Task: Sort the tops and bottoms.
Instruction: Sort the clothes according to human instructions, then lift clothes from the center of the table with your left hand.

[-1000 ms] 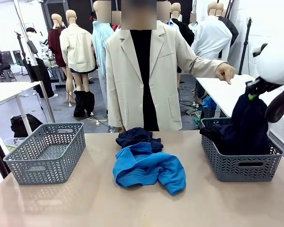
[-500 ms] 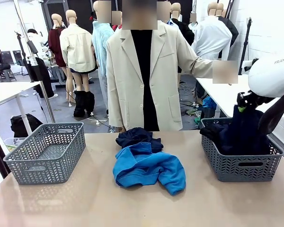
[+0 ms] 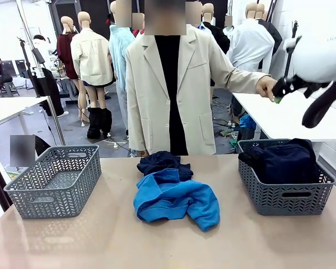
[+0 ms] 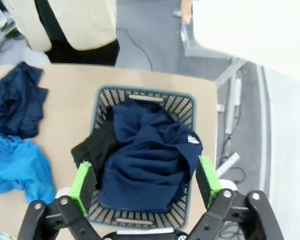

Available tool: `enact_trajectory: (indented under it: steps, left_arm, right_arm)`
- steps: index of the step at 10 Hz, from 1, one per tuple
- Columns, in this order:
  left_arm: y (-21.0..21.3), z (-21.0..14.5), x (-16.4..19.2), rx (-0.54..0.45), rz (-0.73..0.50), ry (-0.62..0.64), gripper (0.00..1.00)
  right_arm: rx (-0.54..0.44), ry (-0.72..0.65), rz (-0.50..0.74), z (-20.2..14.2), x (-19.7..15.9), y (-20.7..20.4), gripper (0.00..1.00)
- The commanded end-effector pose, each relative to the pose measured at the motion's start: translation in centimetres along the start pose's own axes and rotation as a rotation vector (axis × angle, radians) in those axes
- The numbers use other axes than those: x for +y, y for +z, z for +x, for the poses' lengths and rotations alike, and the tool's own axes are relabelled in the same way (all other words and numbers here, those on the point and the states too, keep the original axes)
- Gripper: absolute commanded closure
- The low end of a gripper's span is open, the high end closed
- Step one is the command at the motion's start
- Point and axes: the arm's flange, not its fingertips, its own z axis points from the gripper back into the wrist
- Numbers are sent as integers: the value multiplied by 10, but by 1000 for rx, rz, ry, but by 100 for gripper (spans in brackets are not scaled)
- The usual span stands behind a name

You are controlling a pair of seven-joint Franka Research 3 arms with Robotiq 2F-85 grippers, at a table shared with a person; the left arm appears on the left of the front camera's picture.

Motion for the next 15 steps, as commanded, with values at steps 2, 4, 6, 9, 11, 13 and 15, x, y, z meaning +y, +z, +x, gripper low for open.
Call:
enact_trajectory:
  steps: [2, 4, 6, 9, 11, 13, 15]
  left_arm:
    - [-2, 0, 1, -8, 11, 8, 0]
    - [-2, 0, 1, -8, 11, 8, 0]
    - [-2, 0, 1, -8, 11, 8, 0]
    - [-2, 0, 1, -8, 11, 8, 0]
    - [-2, 0, 1, -8, 11, 8, 0]
    - [-2, 0, 1, -8, 11, 8, 0]
    - [-2, 0, 1, -8, 11, 8, 0]
  right_arm:
    - [28, -4, 2, -16, -1, -21, 0]
    - [28, -4, 2, -16, -1, -21, 0]
    - [28, -4, 2, -16, -1, -21, 0]
    - [34, -41, -93, -5, -30, -18, 0]
    - [-5, -213, -268, 10, -111, -3, 0]
    - [-21, -336, -324, 8, -172, 9, 0]
    - [15, -421, -393, -8, -221, 5, 0]
